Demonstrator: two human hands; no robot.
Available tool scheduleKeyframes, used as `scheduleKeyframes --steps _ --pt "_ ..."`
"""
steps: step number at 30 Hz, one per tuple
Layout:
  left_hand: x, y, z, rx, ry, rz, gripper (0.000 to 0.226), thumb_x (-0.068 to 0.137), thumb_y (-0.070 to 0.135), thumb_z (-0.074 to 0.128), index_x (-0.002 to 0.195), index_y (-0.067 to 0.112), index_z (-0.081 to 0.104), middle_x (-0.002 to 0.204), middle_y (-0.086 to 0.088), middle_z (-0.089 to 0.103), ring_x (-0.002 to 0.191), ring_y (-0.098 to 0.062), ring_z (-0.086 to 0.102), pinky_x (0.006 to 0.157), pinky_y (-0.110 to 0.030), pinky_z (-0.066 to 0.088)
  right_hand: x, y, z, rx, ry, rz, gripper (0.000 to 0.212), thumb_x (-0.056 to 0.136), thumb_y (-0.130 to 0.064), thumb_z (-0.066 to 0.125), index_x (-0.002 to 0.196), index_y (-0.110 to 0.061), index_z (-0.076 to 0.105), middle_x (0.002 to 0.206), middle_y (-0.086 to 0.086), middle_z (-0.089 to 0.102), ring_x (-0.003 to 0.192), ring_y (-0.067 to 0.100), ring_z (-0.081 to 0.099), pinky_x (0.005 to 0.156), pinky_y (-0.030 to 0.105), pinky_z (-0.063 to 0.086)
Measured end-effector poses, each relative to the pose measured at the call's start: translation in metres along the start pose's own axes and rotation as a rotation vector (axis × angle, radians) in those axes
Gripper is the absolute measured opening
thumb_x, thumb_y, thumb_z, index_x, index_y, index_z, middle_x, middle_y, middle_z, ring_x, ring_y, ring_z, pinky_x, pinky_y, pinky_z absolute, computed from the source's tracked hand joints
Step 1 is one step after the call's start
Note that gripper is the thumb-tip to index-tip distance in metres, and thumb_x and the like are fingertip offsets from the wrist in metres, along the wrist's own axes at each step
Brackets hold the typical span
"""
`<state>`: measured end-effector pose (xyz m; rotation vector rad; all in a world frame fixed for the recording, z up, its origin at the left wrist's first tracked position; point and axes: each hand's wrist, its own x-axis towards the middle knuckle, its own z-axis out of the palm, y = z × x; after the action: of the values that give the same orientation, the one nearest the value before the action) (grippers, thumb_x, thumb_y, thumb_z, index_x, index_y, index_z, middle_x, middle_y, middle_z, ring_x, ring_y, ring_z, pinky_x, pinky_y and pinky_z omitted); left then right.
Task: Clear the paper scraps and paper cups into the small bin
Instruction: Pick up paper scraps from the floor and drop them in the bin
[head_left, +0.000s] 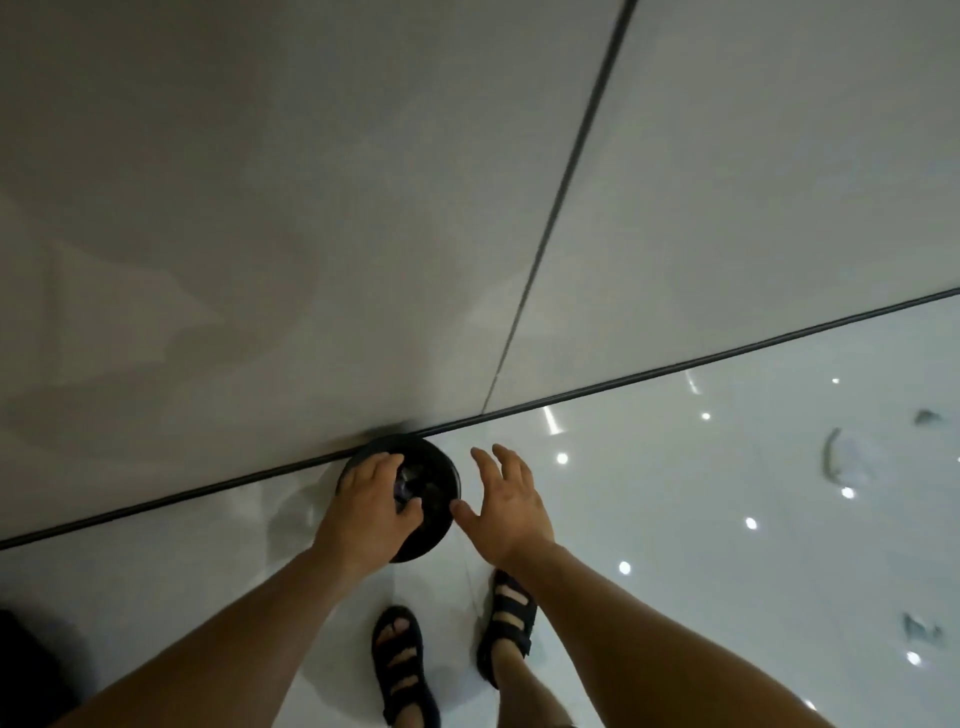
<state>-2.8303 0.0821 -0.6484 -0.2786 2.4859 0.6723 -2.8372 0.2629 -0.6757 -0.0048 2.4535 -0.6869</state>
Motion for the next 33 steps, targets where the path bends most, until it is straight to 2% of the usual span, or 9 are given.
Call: scheduleKeyframes --steps 8,16,20,26,33 --pt "-0.080 0.114 -0.066 0.175 -0.043 0.275 0.067 0.093 0.043 0.049 0.149 0.018 0.024 0.156 -0.002 0.022 0.142 -0.021 0.019 0.114 -0.036 0.024 -0.128 -0.017 -0.117 0.000 0.160 0.099 0.073 0.092 -0.053 0.051 0.153 -0.028 0.019 0.161 0.002 0.012 0.148 0.022 0.006 0.118 0.042 0.024" --pt "-0.164 0.197 -0.096 0.276 -0.084 0.544 0.069 0.093 0.045 0.049 0.150 0.018 0.022 0.156 -0.003 0.019 0.142 -0.023 0.017 0.114 -0.039 0.023 -0.280 0.008 -0.153 0.081 0.338 0.313 0.073 0.091 -0.053 0.053 0.152 -0.029 0.022 0.160 0.002 0.016 0.147 0.023 0.012 0.115 0.041 0.027" --pt "-0.205 0.238 -0.081 0.377 -0.185 0.651 0.071 0.093 0.047 0.047 0.151 0.019 0.018 0.157 -0.002 0.015 0.143 -0.022 0.014 0.115 -0.039 0.021 -0.341 0.040 -0.160 0.124 0.418 0.431 0.073 0.091 -0.053 0.054 0.152 -0.028 0.023 0.160 0.003 0.017 0.147 0.023 0.013 0.115 0.041 0.028" --pt "-0.258 0.331 -0.040 0.494 -0.200 0.819 0.069 0.093 0.045 0.048 0.150 0.019 0.019 0.157 -0.001 0.016 0.144 -0.022 0.013 0.115 -0.041 0.022 -0.413 0.108 -0.184 0.225 0.560 0.562 0.072 0.091 -0.051 0.055 0.152 -0.029 0.023 0.159 0.002 0.016 0.146 0.022 0.013 0.112 0.041 0.033" --pt "-0.329 0.451 0.056 0.576 -0.236 0.942 0.070 0.092 0.044 0.049 0.150 0.019 0.021 0.157 -0.002 0.019 0.143 -0.023 0.017 0.114 -0.040 0.024 -0.508 0.215 -0.213 0.277 0.667 0.686 0.072 0.091 -0.050 0.054 0.152 -0.028 0.023 0.160 0.002 0.016 0.147 0.022 0.011 0.113 0.041 0.030"
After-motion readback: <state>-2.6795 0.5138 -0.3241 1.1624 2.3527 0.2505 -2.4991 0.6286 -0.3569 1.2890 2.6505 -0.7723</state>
